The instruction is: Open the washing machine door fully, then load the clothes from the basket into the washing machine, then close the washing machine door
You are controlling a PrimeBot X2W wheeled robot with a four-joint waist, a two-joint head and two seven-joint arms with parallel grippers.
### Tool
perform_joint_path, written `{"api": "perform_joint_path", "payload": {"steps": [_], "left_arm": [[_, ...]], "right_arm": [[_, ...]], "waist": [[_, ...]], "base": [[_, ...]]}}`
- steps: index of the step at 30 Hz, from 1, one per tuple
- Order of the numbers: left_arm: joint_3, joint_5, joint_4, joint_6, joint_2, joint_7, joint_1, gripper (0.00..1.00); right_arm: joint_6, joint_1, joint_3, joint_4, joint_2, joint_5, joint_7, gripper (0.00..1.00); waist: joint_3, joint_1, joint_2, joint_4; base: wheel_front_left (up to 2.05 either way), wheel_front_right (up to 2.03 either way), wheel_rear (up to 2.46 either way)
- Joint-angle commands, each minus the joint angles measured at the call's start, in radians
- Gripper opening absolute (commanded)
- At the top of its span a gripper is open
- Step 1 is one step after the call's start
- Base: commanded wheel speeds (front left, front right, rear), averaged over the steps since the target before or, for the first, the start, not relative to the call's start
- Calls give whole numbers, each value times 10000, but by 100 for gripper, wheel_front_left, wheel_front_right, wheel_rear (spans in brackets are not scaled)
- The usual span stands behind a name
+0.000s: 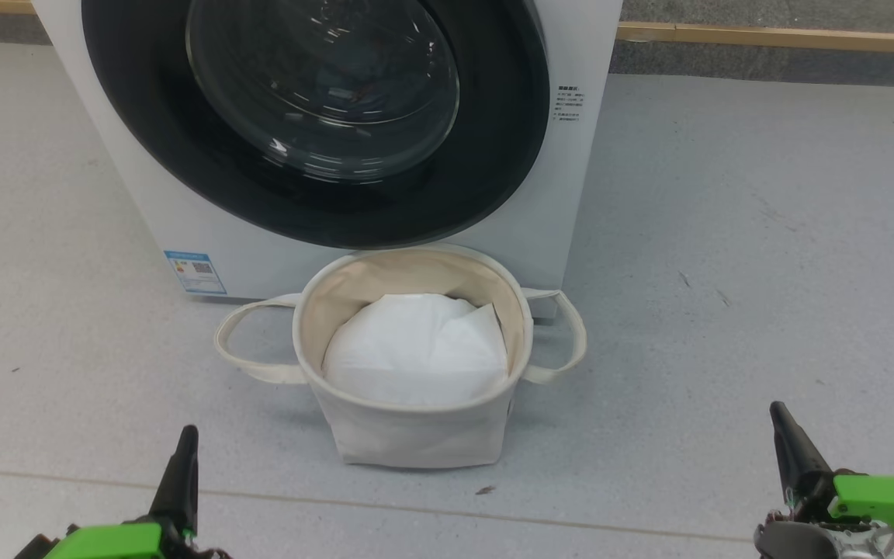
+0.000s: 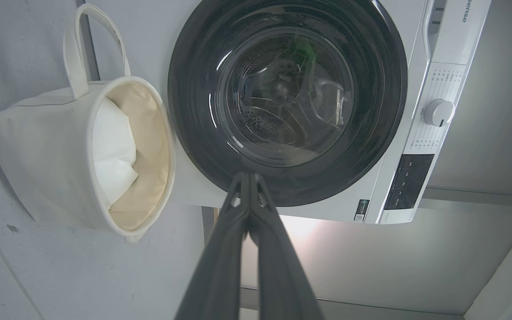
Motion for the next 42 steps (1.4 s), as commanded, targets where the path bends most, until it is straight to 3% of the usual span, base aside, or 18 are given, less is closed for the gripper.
{"api": "perform_joint_path", "payload": {"steps": [1, 42], "left_arm": [[343, -32, -375, -69, 137, 77, -442, 0], [343, -32, -376, -69, 137, 77, -442, 0]], "right_arm": [[0, -466, 171, -305, -45, -50, 77, 0], [0, -473, 91, -300, 11, -117, 141, 0]], "waist": [[0, 0, 0, 0], [0, 0, 0, 1]], "base": [[0, 0, 0], [0, 0, 0]]}}
